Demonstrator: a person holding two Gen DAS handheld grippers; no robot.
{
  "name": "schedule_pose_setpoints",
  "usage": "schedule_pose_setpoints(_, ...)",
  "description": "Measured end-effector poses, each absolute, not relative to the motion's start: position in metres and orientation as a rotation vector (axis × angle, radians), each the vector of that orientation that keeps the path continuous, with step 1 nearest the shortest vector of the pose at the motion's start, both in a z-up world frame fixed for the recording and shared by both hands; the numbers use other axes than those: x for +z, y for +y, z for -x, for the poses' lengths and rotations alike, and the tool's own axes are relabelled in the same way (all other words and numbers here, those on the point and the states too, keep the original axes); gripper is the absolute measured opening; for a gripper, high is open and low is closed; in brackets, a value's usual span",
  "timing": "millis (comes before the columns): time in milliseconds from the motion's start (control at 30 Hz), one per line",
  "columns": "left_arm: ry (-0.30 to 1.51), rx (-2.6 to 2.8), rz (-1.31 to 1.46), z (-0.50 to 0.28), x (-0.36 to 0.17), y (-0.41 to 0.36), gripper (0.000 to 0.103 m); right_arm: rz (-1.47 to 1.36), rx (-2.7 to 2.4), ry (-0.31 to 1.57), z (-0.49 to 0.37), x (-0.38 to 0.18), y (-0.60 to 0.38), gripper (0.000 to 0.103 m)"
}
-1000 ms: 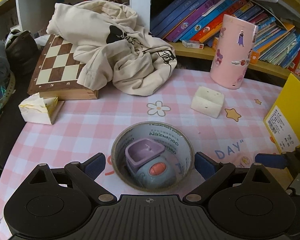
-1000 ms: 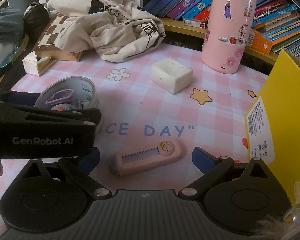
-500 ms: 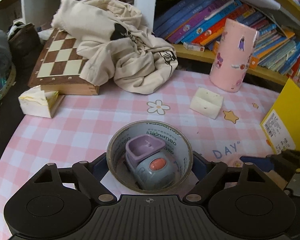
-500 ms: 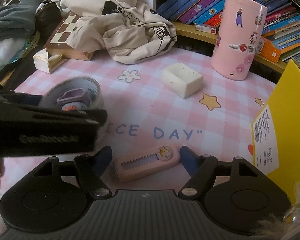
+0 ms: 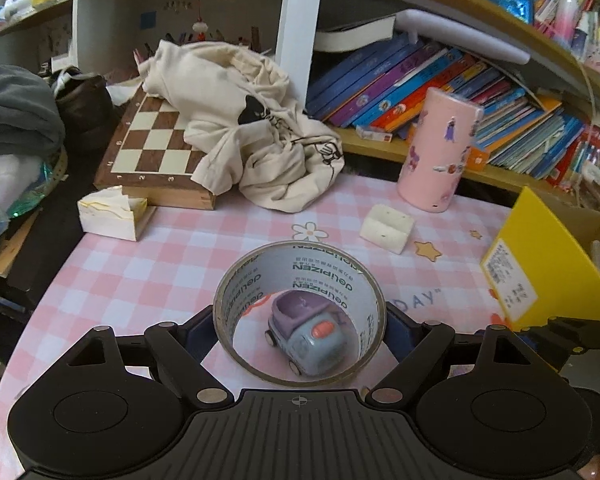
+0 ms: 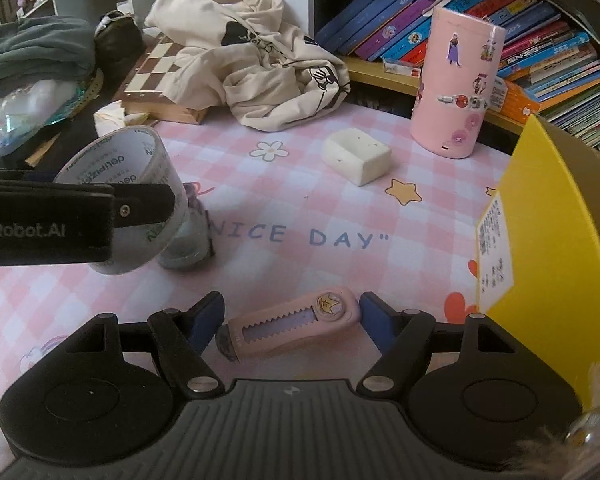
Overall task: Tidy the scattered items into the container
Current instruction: 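Grasp and lift the tape roll with the left gripper while the right gripper holds the comb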
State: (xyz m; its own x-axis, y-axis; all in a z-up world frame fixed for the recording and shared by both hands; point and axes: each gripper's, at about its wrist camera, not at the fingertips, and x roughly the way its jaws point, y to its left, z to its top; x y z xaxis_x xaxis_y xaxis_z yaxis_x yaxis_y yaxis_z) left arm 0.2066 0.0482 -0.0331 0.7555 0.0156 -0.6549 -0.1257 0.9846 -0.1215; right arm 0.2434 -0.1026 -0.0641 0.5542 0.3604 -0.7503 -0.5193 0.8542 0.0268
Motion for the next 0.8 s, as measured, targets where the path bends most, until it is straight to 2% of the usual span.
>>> schedule_pose_setpoints(800, 0.684, 0.068, 0.181, -0.097, -0.008, 0.038, 0.085, 0.186, 0.533, 0.782, -0.153, -0.034, -0.126, 0.073)
